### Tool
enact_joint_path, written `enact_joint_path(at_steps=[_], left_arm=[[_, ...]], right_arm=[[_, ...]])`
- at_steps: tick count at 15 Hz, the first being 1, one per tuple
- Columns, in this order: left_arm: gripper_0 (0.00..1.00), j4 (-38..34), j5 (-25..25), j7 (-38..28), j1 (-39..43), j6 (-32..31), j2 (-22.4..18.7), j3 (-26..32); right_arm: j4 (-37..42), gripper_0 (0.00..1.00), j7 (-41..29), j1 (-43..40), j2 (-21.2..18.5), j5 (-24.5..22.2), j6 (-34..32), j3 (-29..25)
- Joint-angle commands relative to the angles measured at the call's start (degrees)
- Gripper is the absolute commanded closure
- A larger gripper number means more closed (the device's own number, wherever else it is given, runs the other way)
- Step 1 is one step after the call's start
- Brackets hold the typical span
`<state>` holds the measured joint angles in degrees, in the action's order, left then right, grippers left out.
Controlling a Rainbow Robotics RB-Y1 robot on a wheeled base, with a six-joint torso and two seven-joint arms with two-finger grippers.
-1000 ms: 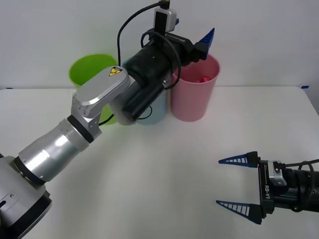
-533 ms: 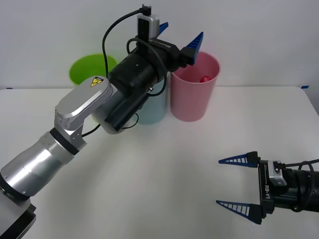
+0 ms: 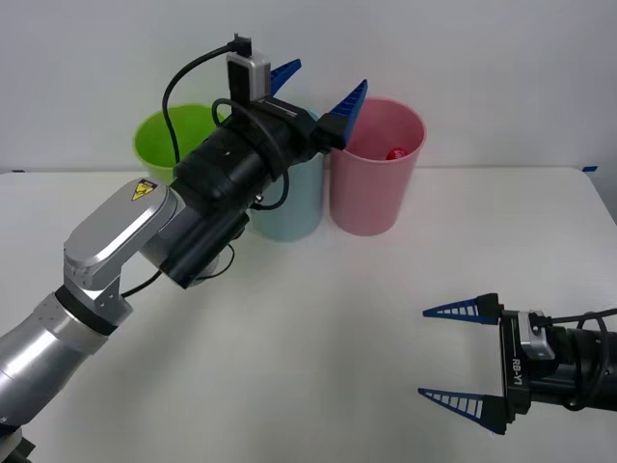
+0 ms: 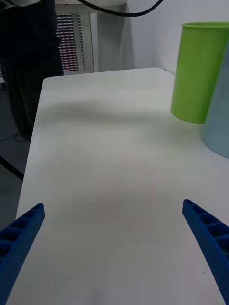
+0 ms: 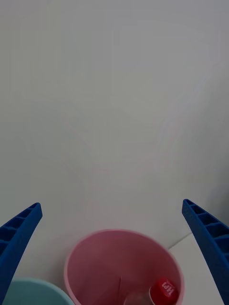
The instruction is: Put cans in the blue bin and PET bottles in the pink bin and trash in the green bin.
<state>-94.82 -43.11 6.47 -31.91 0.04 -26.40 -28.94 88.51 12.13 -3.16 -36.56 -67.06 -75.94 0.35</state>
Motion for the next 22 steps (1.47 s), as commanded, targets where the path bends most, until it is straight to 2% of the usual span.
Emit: enact_joint_path(at_steps=[1, 13, 18, 22], left_arm=[[0.0, -2.39, -0.84, 0.29, 3.7, -3.29, -0.76, 2.39], [0.0, -15.83, -5.76, 0.29, 23.39, -13.66, -5.86, 11.97], [0.0, -19.7, -13.14, -1.02, 32.35, -19.64, -6.03, 16.28], [0.0, -21.37, -17.1, -2.08, 38.51, -26.41, -6.03, 20.5]], right_arm=[[0.0, 0.0, 0.0, 0.0, 0.0, 0.0, 0.0, 0.0], [0.0, 0.0, 0.0, 0.0, 0.0, 0.0, 0.0, 0.0], [0.0, 0.0, 0.0, 0.0, 0.0, 0.0, 0.0, 0.0], [0.0, 0.0, 0.0, 0.0, 0.0, 0.0, 0.0, 0.0]])
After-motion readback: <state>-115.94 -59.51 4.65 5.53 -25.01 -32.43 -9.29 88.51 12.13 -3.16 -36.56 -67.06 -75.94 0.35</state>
